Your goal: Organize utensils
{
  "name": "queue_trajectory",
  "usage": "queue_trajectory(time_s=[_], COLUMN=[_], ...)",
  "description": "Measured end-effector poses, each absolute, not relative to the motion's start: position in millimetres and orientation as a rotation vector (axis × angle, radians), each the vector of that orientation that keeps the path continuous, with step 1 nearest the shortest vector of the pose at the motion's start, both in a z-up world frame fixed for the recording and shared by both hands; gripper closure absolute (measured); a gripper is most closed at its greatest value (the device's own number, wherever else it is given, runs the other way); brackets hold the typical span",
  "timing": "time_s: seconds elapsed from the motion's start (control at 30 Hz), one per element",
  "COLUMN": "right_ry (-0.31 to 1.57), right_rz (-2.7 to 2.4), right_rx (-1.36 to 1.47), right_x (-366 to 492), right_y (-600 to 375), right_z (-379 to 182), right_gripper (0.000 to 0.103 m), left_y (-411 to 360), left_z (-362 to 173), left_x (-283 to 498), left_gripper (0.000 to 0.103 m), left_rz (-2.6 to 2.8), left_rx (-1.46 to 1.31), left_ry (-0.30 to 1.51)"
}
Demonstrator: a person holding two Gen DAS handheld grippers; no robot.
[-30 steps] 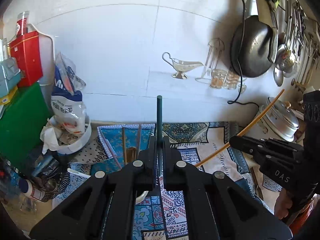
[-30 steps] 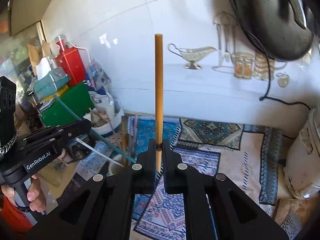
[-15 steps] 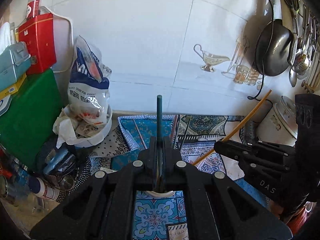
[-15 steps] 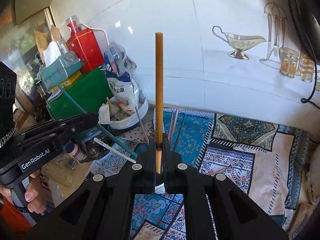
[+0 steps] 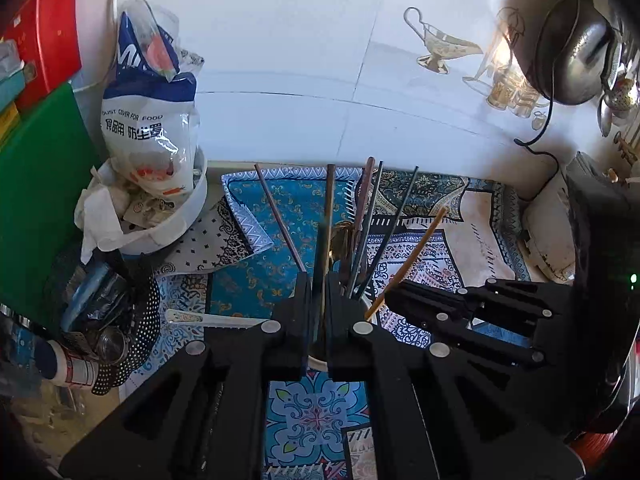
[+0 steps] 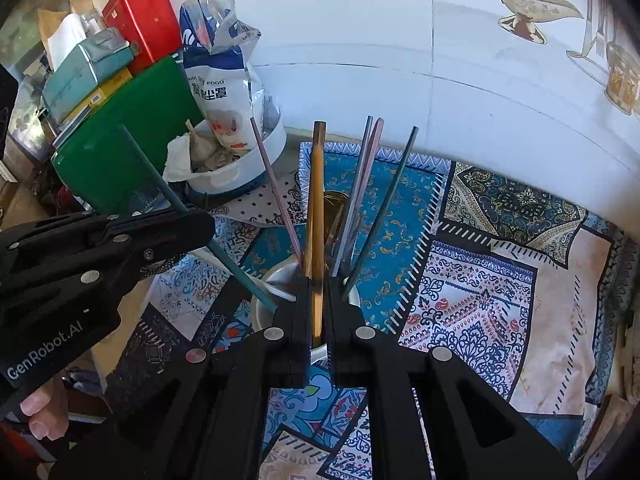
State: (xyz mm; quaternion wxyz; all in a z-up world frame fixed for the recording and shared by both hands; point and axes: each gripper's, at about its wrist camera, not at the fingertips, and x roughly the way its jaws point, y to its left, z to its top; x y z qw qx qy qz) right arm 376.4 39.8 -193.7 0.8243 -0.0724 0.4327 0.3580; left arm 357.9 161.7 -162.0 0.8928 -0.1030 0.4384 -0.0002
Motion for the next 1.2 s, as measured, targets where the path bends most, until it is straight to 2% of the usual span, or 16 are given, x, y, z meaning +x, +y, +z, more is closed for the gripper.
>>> queue_trajectory(time_s=[0.13,0.2,0.27,0.63,0.73,0.83,0.9,0.93,1.03,1.13,1.2], right_ry=[0.913,0.887,0.848,0.566,0.476,0.395,0.343,0.315,0.258,0.199,0.170], right_rz=[0.754,0.756,0.758,0.818,0.814,0.809,0.787,0.768,0.713,0.664,0.648], right_rx=[-0.160,-0.161,-0.172,-0.102,-0.069,-0.015,0.008,0.019,0.037,0.043,0.049], right_x=[374.9,371.9,366.0,303.3,277.2,248.3,226.2,212.6,182.9,146.6,126.4], right_y=[31.7,25.7,16.3,-71.0,-91.7,-111.8,-122.1,-127.7,-140.4,-149.6,-154.4], right_z=[-186.0,-178.8,-168.2,-84.0,-60.2,-39.4,-28.4,-23.1,-15.9,-10.5,-9.5], right_gripper=[0.093,0.088,0.088,0.087,0.086,0.082,0.079,0.079,0.070,0.059,0.045], left_y=[167.4,166.8,164.1,106.1,82.2,63.3,52.3,48.7,40.9,36.8,33.8], left_z=[-150.6,-140.9,-129.9,-55.1,-28.1,-7.6,3.8,8.5,17.9,20.4,20.4], left_x=[351.7,344.7,334.5,245.7,212.5,183.1,158.9,147.6,116.4,88.4,67.4], left_gripper=[0.092,0.082,0.077,0.072,0.067,0.057,0.046,0.045,0.036,0.021,0.014], left_rz=[0.033,0.055,0.081,0.184,0.187,0.185,0.177,0.172,0.162,0.166,0.167], left_rx=[-0.269,-0.276,-0.280,-0.238,-0.185,-0.136,-0.115,-0.109,-0.090,-0.084,-0.083], left_ry=[0.889,0.858,0.820,0.544,0.445,0.363,0.307,0.286,0.244,0.223,0.207])
